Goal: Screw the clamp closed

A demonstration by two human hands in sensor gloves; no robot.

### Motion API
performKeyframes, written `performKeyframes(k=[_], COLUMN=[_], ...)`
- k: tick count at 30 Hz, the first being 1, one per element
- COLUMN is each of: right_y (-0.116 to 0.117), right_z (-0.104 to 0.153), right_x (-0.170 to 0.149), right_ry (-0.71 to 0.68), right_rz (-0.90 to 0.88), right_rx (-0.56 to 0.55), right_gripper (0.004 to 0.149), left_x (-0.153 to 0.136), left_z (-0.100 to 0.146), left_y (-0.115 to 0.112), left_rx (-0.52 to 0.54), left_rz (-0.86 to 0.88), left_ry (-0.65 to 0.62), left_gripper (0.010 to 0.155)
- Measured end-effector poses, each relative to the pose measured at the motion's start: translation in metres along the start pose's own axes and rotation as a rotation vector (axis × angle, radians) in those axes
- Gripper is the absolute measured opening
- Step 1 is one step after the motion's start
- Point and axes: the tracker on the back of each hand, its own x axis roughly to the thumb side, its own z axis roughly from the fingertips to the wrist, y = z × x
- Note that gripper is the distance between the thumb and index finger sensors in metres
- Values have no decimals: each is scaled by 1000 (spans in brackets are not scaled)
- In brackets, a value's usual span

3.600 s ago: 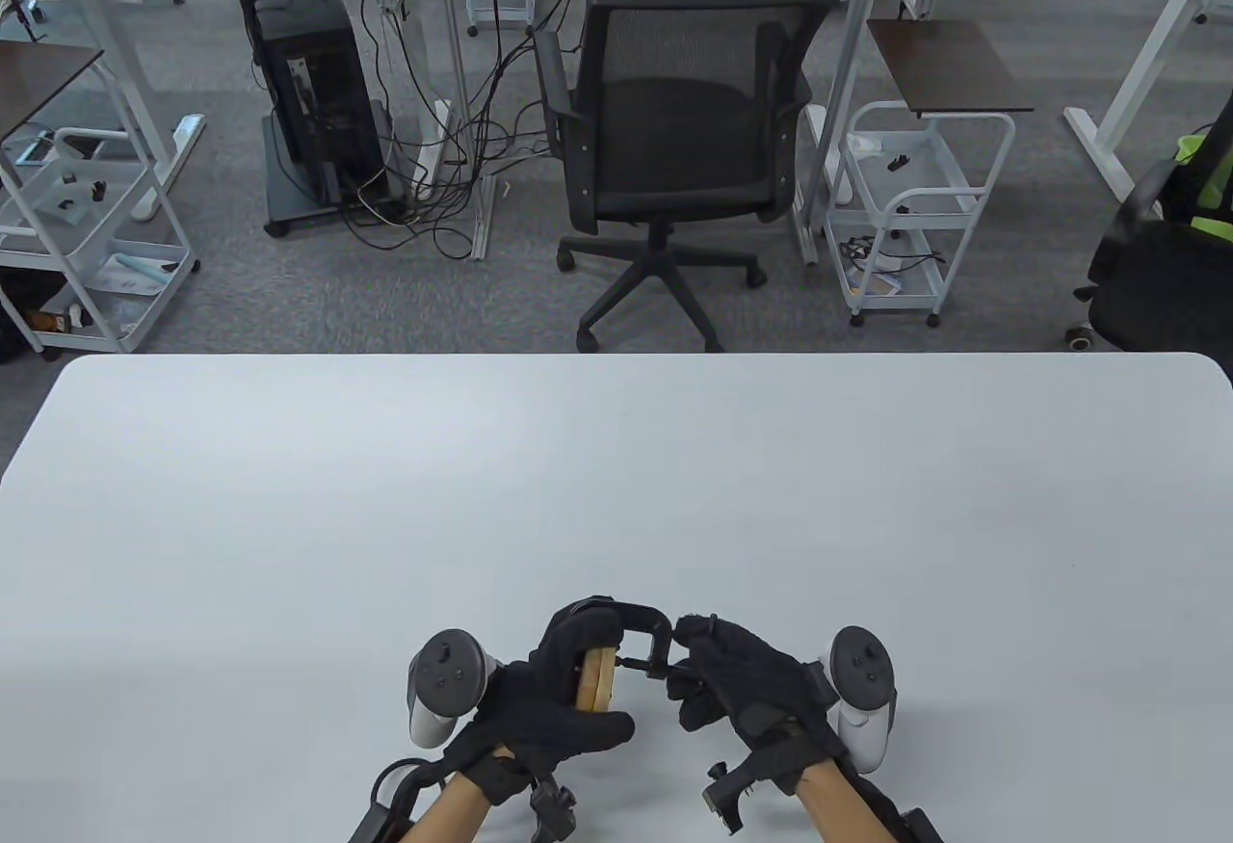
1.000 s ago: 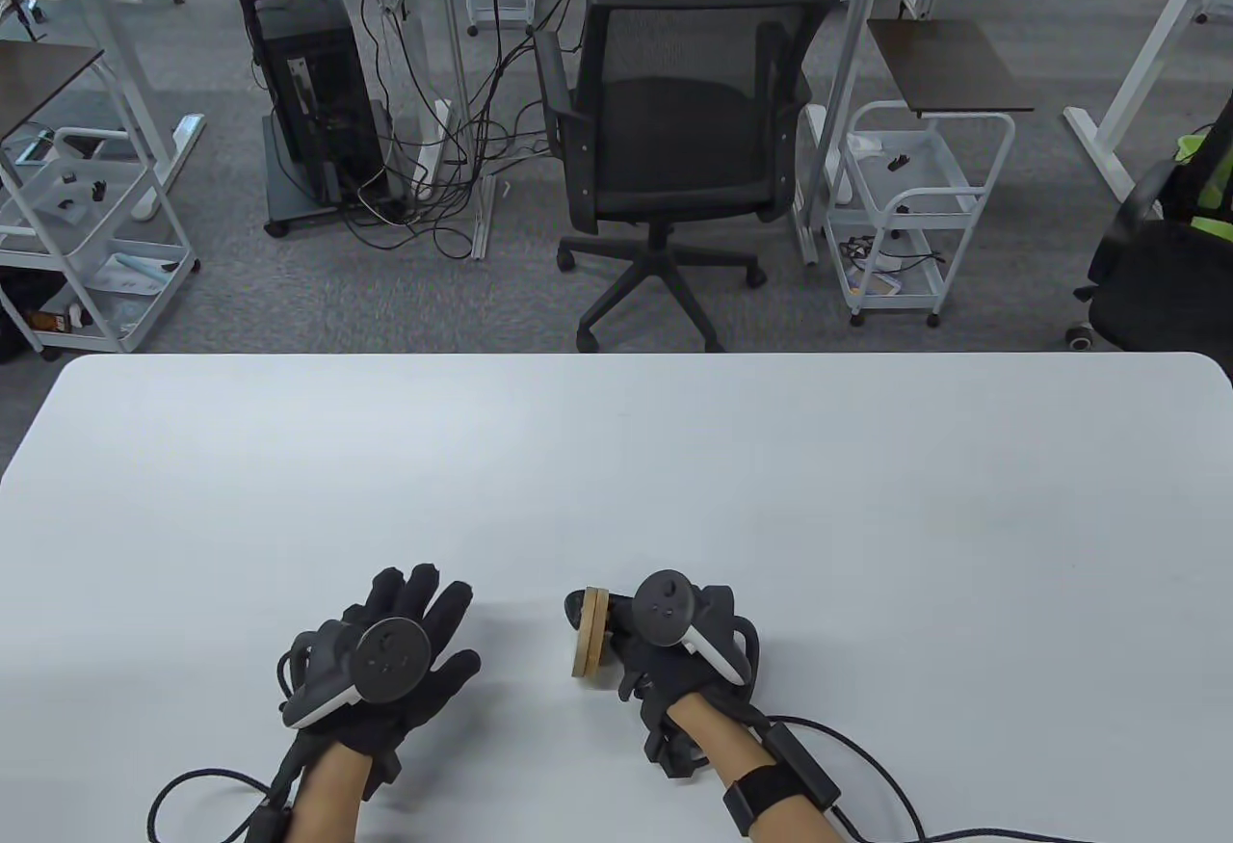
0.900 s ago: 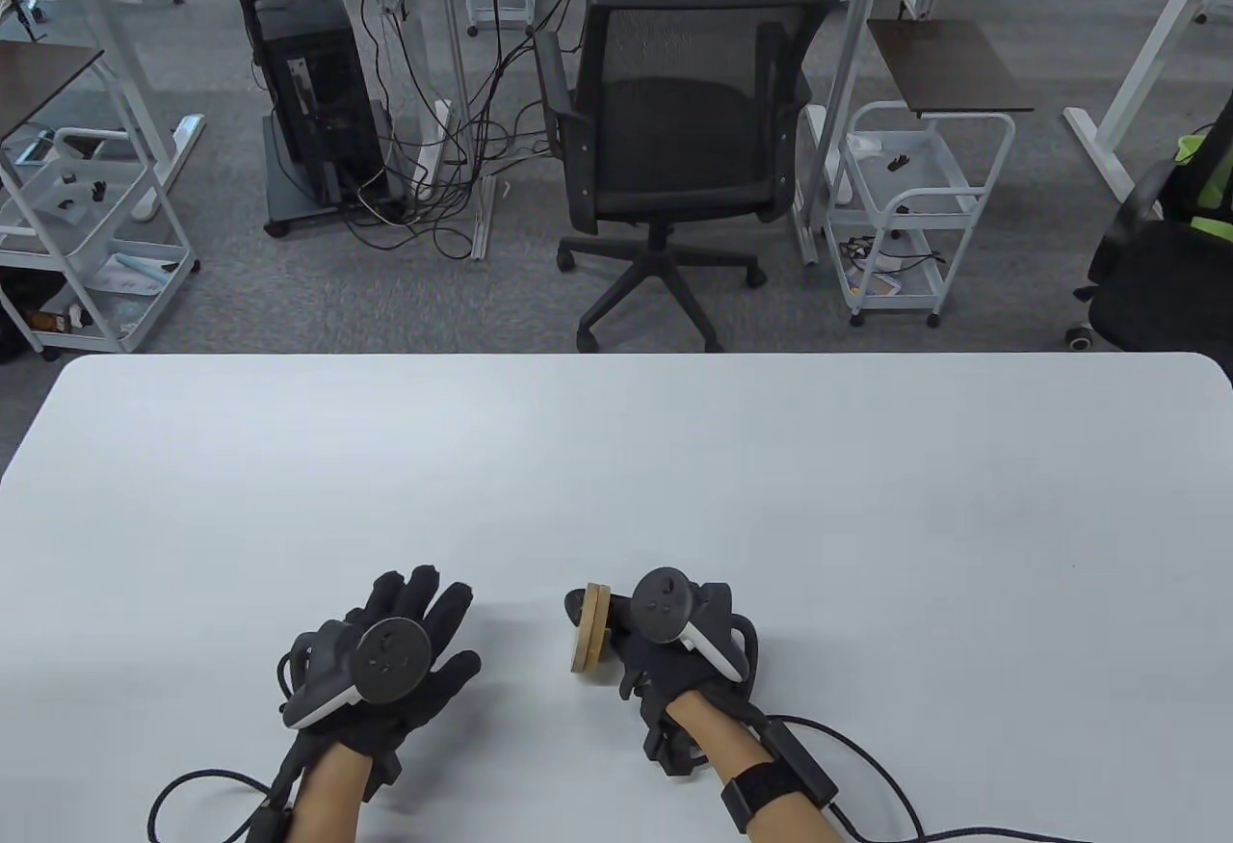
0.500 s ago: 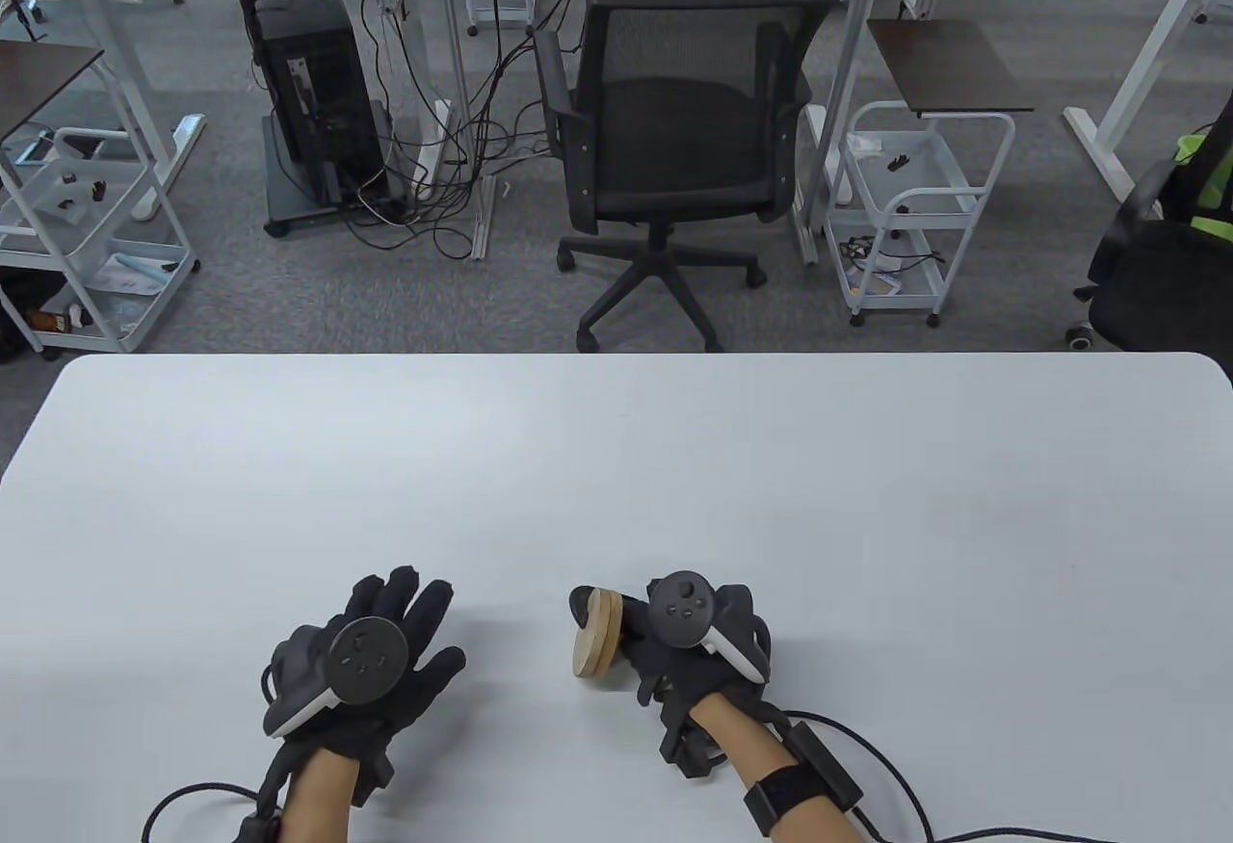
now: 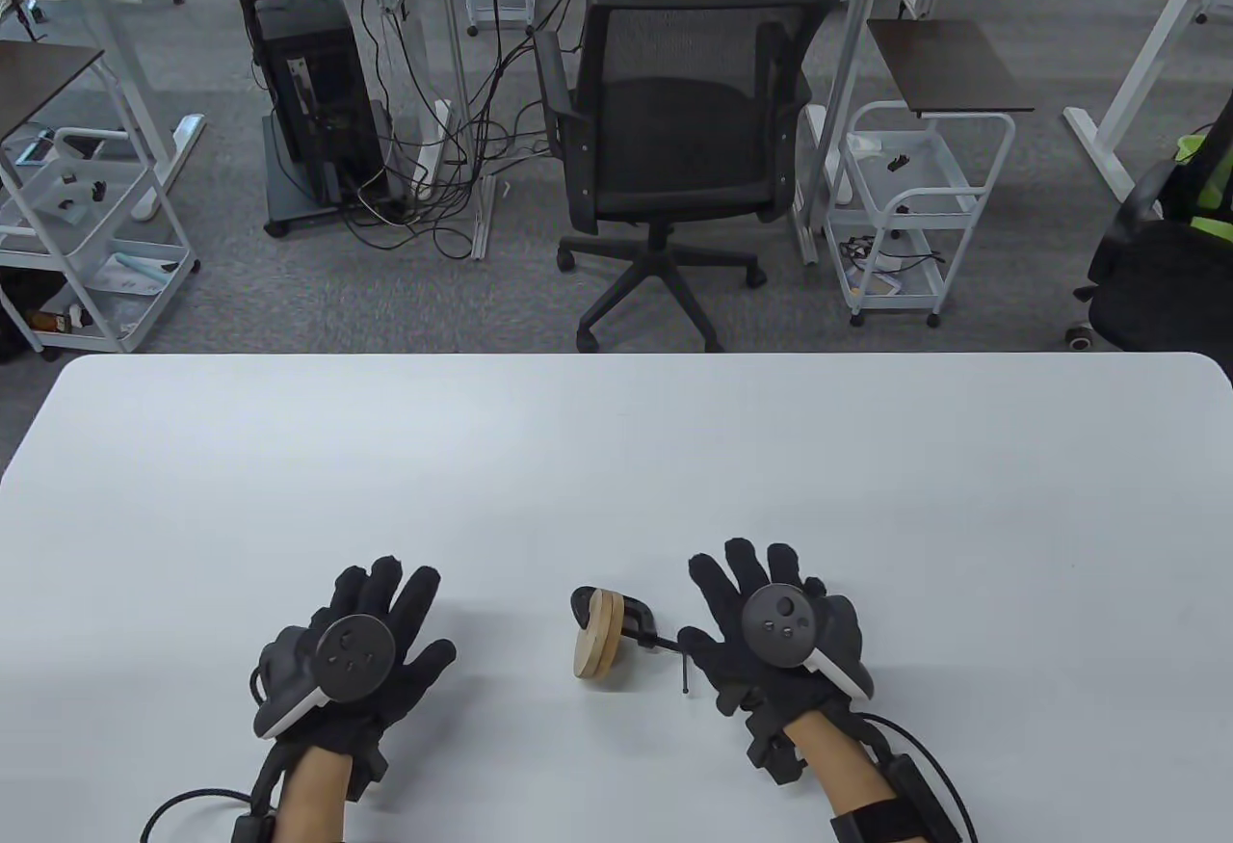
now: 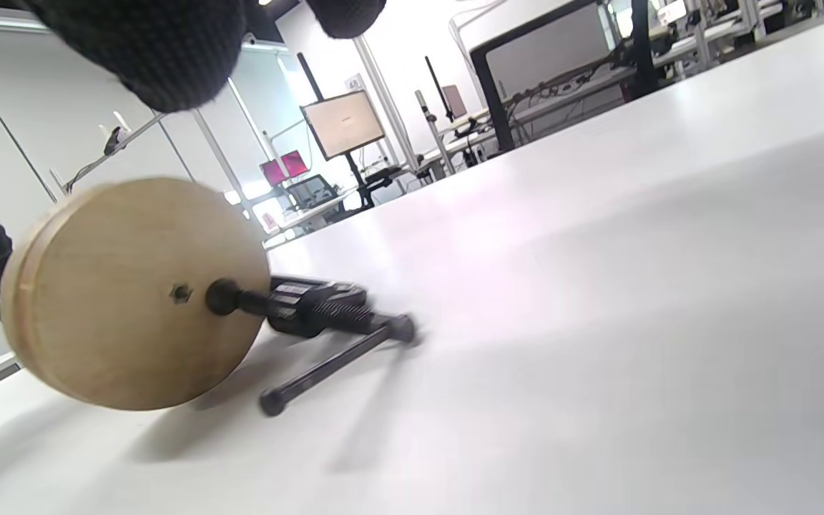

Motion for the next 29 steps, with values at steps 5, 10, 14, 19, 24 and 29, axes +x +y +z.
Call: performKeyframes(k=[5,10,14,19,24,29], right_y=[-7,-4,-3,-2,1,4], right_z=[16,17,19,20,19,19], right_x=[-28,-43,-46,-43,-37,-35], right_ry=[25,77,83,81,70,63], right_rz=[11,76,134,88,108,119], right_rx=[-52,79,89,84,94,105], right_gripper=[85,86,85,83,83,83], left_x=[2,6,8,9,10,10], left_z=[-2,-3,-3,-3,-3,-2], left_y=[-9,-14,-15,-15,-14,-14], left_rx=[-65,-115,-102,-85,-87,-96], left_rz=[-34,-59,-90,-103,-110,-105], left_ry=[24,17,24,8,7,10], left_gripper=[86,87,87,86,86,85])
